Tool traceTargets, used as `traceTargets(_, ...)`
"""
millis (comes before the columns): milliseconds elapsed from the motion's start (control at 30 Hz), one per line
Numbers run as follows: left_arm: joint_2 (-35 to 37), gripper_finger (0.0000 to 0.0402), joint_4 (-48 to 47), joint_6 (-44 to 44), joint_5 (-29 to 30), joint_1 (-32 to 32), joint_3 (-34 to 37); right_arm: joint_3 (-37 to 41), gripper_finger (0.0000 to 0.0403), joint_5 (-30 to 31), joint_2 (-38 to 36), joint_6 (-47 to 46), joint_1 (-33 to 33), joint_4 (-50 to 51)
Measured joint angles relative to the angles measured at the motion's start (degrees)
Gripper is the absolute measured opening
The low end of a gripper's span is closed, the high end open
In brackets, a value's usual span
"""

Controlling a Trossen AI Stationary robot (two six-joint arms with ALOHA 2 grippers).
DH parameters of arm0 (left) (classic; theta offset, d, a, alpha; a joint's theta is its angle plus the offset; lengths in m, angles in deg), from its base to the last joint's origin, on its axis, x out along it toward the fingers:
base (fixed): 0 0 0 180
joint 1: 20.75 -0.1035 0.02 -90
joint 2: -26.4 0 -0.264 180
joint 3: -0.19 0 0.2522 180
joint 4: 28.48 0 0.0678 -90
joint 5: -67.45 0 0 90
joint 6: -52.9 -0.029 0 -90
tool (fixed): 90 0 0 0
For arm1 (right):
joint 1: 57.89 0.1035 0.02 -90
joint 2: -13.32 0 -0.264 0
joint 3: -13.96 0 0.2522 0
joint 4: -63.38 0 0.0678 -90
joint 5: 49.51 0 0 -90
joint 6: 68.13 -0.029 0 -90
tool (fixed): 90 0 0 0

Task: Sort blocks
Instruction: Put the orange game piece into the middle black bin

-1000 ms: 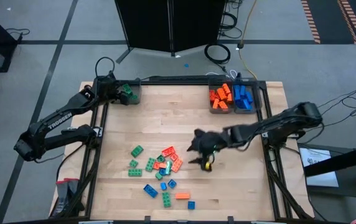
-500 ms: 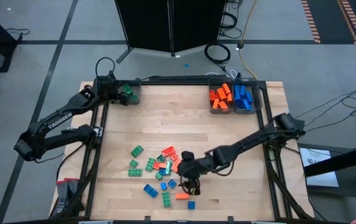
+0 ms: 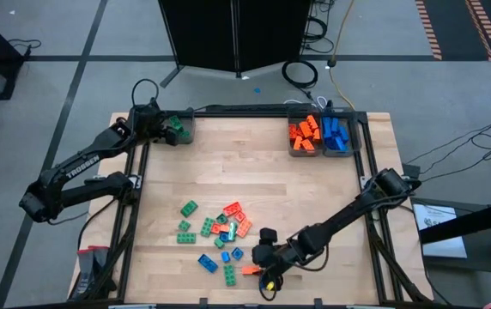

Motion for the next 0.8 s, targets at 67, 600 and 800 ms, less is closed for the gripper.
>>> traceTargets(67,0.0,0.0277,0.01,0.0,0.0,0.02,0.0,0.0,0.0256,1.94,0.09,0.13,0.1,0.06)
traceTargets(600,0.0,0.0277,-0.83,-1.45,0.02,0.0,0.0,0.0,0.0254,-2.1,6.1,-1.59,0.62,-3.35)
traceTargets(800,0.02,0.0277,-0.83,-1.44,0.02,0.0,0.0,0.0,0.0218,-2.26,6.12,-0.5,0.55,-2.93)
